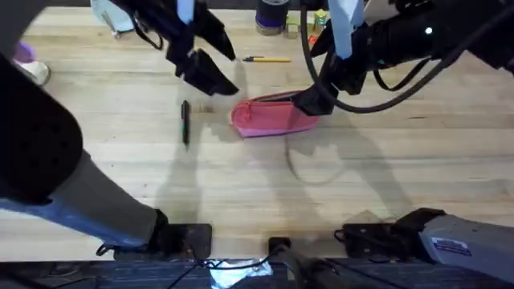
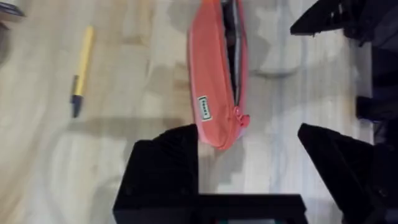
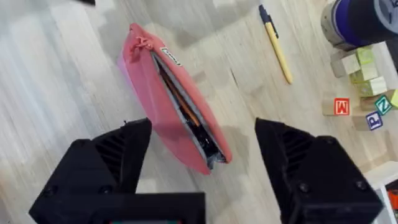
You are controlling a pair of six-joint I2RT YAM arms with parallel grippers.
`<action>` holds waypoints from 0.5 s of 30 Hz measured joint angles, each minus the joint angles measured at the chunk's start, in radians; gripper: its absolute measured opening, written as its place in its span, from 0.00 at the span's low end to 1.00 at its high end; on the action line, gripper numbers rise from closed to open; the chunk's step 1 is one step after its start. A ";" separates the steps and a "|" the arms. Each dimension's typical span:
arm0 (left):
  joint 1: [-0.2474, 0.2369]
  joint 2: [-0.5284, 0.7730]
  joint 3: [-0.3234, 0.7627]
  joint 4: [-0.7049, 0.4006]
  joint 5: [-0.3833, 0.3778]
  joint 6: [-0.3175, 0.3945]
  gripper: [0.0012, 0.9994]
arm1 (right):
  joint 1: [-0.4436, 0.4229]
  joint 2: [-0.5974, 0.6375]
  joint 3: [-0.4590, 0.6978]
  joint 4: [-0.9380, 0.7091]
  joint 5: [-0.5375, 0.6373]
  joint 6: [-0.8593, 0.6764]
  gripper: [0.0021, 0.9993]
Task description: Unzip the bag, pick up the pens from the table one at a time and place them inside, then zip the bag closed.
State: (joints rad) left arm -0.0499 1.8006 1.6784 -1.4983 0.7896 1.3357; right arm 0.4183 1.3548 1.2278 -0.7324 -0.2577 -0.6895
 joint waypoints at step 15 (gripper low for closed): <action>0.003 -0.324 0.079 -0.020 -0.174 -0.127 1.00 | 0.000 0.000 0.002 0.068 0.000 -0.007 1.00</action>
State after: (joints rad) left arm -0.0465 1.4766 1.7573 -1.5185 0.6160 1.2083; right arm 0.4183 1.3548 1.2301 -0.6647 -0.2577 -0.6964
